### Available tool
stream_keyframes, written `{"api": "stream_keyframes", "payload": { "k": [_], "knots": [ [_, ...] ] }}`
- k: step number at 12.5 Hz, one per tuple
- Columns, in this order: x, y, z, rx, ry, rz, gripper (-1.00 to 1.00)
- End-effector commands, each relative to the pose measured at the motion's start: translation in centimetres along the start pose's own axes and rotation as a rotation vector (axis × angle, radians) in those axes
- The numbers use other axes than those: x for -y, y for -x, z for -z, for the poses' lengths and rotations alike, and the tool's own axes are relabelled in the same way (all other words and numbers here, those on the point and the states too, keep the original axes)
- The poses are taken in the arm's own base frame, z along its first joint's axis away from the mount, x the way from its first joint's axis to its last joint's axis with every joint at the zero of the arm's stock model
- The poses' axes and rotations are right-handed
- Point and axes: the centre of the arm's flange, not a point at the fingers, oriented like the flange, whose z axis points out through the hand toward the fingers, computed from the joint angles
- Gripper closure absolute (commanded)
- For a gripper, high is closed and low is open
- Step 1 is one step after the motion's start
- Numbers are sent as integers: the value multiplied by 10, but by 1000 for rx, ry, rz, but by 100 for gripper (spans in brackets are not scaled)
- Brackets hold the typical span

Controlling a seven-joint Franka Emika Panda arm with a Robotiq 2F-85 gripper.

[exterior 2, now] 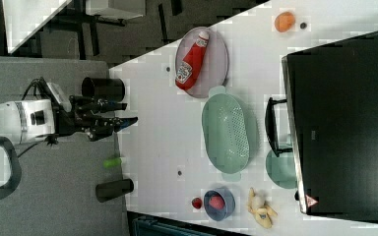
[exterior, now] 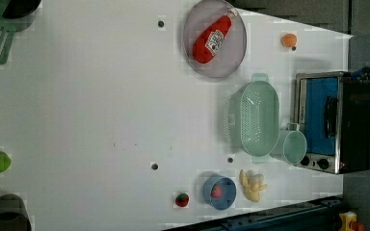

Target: Drag strainer right to left.

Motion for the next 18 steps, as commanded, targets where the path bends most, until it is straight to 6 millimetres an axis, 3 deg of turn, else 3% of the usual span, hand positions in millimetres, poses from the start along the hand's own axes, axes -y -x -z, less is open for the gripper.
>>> {"api": "stream_keyframes", "payload": {
  "k": [1,3,5,7,9,15,18],
  "knots": [
    [-142,91,46,3,9,-107,-60],
    [-142,90,45,4,11,-108,-100],
    [-139,88,37,16,23,-107,-100],
    [-128,79,10,31,40,-110,-100],
    [-114,67,-35,40,53,-157,-100],
    [-75,40,-209,24,58,-558,-100],
    [-57,35,-274,11,39,-642,-100]
  ]
}}
